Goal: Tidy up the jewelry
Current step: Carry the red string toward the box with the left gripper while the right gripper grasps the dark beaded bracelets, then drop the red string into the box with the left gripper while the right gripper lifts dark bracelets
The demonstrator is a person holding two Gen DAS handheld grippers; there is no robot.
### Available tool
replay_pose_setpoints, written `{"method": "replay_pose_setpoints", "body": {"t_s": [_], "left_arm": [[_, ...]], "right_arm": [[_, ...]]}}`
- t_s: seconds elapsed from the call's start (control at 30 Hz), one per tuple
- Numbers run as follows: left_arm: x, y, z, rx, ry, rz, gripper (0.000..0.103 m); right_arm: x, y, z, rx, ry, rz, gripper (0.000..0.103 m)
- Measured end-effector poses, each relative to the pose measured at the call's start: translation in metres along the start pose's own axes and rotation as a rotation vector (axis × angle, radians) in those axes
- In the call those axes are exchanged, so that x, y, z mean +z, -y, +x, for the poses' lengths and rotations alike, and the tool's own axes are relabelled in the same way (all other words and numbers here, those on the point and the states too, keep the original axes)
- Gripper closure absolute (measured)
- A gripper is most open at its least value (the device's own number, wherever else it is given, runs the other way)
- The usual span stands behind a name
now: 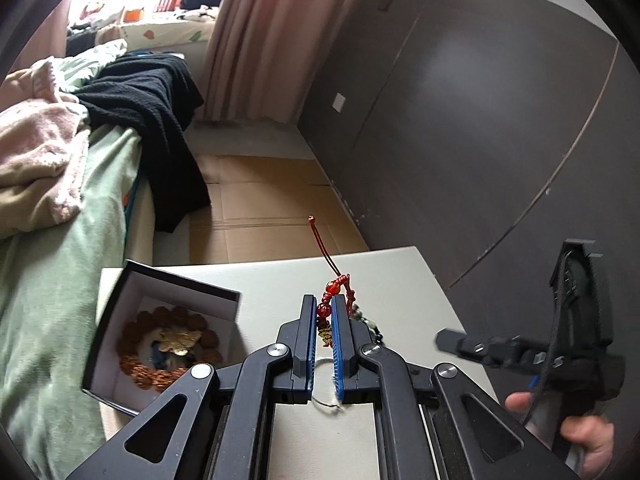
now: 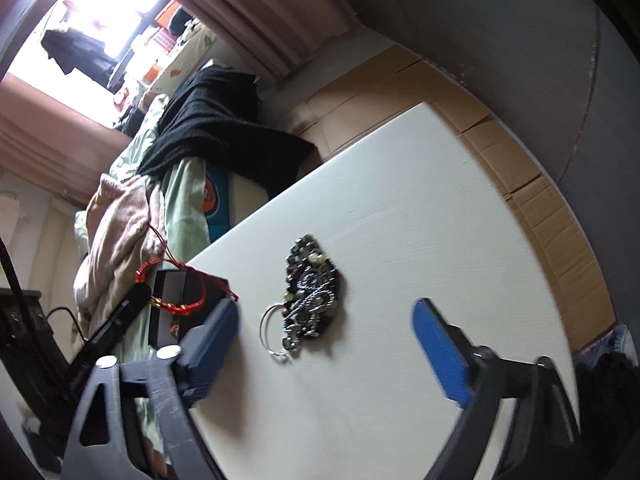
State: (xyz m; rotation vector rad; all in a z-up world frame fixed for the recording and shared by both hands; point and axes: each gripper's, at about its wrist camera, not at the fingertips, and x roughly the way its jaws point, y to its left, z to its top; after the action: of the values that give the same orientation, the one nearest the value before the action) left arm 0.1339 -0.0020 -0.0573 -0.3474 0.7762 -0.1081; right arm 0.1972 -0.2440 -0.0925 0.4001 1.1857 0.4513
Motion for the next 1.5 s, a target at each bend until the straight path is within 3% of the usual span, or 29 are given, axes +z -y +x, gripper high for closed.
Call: {"method": "replay_pose_setpoints", "body": {"t_s": [0.4,0.73,0.87,1.03,1.5], "left_arm": [[0.004,-0.028,-0.014,0.005,0.021,-0.057,0.096],[0.005,-0.037,-0.019,0.000,0.022,-0.070,0.096],[0.005,-0.042,-0.023,0.003,0.028,-0.074,0.096],[0.005,-0.047,-0.026,0.008,0.029,-0.078,0.096],[0.006,-0.072,-0.034,0.060,0.015,-0.120,0.096]], "right_arm": [[0.007,-0.022,0.057,-0.027,-0.065,-0.067,0.059],[0.006,-0.032,0.078,-0.098,-0.059,-0.103,0.068],[0.006,-0.031,0.080,-0.101,-0.050,-0.095,0.093],[0.006,-0.031,0.076,-0.101,-0.042,-0.103,0.096],[0.012,-0.048,0.010,0.075,0.113,-0.091,0.101]]}}
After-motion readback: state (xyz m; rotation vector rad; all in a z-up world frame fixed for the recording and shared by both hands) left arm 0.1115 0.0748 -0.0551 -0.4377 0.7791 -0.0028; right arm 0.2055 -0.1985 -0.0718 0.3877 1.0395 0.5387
